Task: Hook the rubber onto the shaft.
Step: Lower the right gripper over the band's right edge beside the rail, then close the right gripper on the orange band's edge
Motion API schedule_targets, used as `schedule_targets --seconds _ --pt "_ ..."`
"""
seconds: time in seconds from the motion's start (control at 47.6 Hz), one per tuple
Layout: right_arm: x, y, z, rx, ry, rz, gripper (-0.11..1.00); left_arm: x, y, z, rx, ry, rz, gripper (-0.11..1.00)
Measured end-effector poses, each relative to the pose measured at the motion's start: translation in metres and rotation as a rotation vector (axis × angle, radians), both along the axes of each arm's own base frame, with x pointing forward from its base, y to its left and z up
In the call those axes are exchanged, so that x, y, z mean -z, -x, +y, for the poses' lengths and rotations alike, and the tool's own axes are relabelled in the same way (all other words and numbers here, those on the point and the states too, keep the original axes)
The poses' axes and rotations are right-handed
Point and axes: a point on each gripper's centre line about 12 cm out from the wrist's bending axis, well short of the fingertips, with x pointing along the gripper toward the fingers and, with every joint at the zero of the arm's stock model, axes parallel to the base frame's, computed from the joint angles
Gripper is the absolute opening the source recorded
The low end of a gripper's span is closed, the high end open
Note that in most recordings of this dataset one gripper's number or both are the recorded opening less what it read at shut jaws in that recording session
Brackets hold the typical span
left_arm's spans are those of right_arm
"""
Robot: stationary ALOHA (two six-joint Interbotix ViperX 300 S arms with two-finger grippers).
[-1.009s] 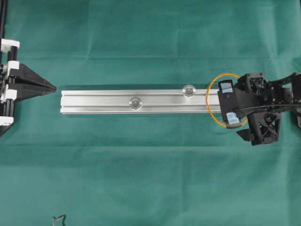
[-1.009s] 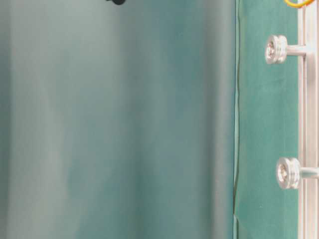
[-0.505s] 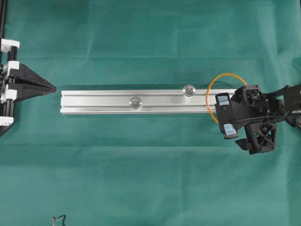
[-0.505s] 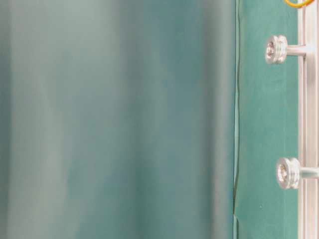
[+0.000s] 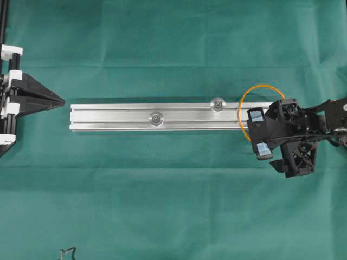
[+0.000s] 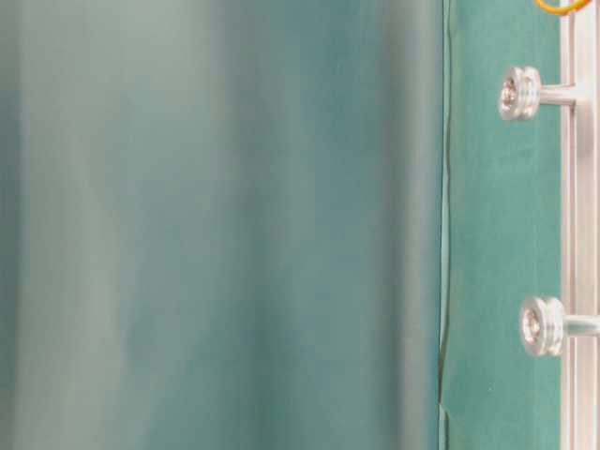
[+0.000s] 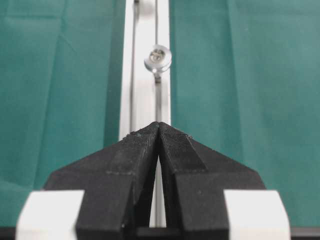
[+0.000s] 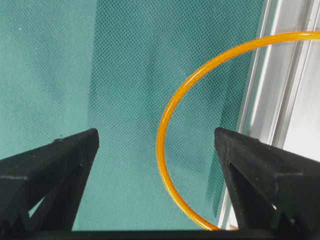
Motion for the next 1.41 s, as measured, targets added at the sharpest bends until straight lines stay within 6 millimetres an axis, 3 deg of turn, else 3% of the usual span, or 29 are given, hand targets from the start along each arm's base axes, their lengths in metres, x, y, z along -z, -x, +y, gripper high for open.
schedule_targets --seconds 0.21,0.315,0.399,0.631,0.736,1.409 --pt "0.0000 0.0000 -0.0001 -0.001 0.001 0.000 0.98 0.0000 0.0000 0.0000 0.000 0.000 0.000 0.00" --pt "0.0000 0.0001 0.0004 -0.002 0.000 0.000 0.91 0.0000 0.0000 -0.0003 0.002 0.000 0.000 0.00" --pt "0.0001 0.0002 0.0004 -0.002 0.000 0.002 0.78 0.0000 0.0000 0.0000 0.000 0.000 0.000 0.00" --pt "-0.0003 0.0004 0.0004 -0.002 0.000 0.002 0.23 -0.0003 0.0002 0.0000 0.000 0.000 -0.002 0.00" --pt "-0.0001 0.0009 0.0004 -0.002 0.000 0.006 0.07 0.0002 0.0001 0.0000 0.000 0.000 0.002 0.00" --pt "-0.0013 0.0009 0.0003 -0.004 0.001 0.020 0.07 0.0000 0.0000 0.0000 0.000 0.000 0.000 0.00"
